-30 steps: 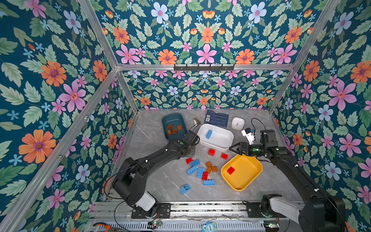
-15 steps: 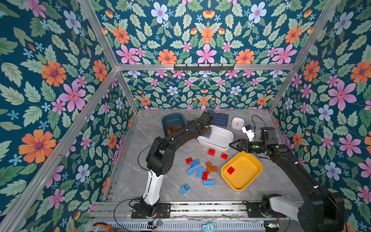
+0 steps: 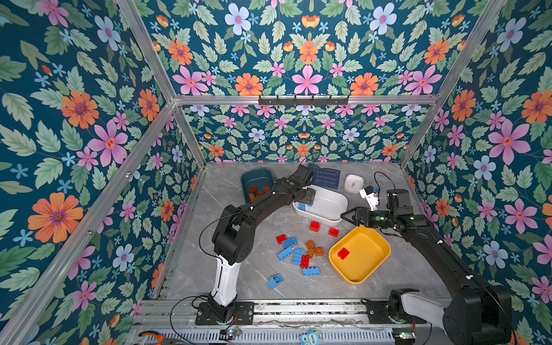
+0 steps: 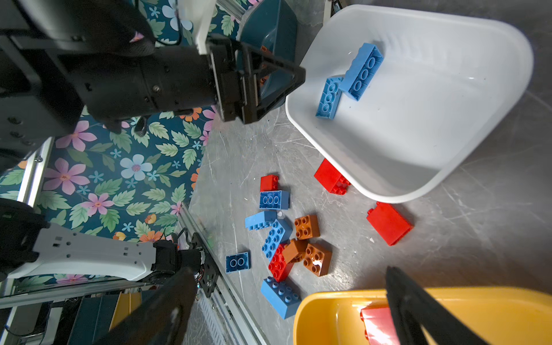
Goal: Sort the legos into containers by color
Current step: 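Carry the light blue brick into the white tub and release it with the left gripper, then move the left gripper back to the pile toward a red brick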
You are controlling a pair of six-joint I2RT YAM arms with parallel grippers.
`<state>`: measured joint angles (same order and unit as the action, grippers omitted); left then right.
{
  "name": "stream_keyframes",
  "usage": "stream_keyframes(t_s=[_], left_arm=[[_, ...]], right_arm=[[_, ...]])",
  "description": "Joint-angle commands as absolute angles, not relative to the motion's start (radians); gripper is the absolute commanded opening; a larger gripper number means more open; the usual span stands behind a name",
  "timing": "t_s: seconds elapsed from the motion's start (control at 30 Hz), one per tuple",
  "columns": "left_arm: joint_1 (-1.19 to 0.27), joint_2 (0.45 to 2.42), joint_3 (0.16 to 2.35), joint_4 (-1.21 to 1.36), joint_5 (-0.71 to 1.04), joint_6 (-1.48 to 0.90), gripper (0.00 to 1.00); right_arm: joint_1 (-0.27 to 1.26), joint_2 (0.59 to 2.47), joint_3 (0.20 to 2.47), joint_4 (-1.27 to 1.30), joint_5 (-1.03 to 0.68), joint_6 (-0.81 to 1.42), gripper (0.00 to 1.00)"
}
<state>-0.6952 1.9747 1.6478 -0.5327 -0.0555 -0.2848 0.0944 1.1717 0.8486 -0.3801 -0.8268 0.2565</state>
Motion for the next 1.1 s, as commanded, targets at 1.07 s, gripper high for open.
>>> stream_keyframes(t_s=[1.07], left_arm=[[-0.660, 1.767, 1.154, -0.597, -0.029, -0.039, 0.71]], right_arm=[[0.101, 1.190, 0.807, -0.336, -0.882, 0.261, 0.99]])
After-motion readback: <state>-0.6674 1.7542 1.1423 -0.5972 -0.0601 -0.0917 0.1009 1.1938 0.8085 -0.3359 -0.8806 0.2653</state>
